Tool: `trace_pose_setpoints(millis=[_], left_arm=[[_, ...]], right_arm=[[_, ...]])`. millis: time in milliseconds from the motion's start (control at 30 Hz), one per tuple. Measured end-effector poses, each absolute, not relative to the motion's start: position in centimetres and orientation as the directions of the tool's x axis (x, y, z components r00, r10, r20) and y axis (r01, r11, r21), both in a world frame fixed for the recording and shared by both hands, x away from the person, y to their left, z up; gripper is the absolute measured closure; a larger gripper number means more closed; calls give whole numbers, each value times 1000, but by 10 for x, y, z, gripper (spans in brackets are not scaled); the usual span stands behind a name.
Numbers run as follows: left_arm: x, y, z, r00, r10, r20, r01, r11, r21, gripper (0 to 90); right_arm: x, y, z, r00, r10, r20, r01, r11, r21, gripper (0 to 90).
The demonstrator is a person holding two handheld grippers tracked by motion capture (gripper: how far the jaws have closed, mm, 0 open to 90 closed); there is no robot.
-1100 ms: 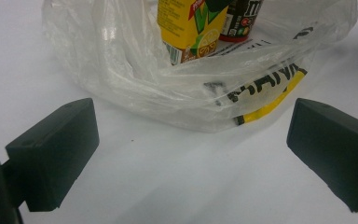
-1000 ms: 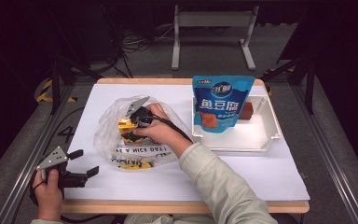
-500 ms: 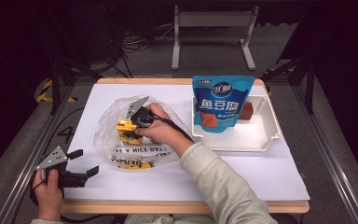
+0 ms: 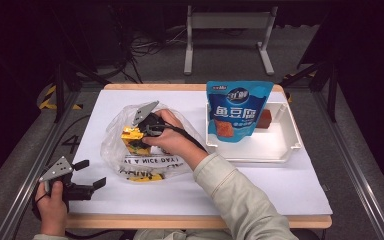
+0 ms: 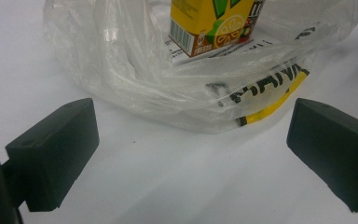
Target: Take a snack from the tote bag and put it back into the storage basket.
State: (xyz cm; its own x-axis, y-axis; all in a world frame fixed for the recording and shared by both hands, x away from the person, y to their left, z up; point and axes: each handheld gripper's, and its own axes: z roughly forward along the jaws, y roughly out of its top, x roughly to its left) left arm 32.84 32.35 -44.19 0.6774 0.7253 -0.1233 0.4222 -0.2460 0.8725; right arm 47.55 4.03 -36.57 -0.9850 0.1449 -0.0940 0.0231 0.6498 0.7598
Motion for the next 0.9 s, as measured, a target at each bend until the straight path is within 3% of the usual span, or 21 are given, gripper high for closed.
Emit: trace_pose_setpoints(millis=[900], left_arm=[[329,324,-443,675,728,-125,426,-245,871,28]], right_arm=[[456,15,-310,-991,100,-86,-5,624,781,503]])
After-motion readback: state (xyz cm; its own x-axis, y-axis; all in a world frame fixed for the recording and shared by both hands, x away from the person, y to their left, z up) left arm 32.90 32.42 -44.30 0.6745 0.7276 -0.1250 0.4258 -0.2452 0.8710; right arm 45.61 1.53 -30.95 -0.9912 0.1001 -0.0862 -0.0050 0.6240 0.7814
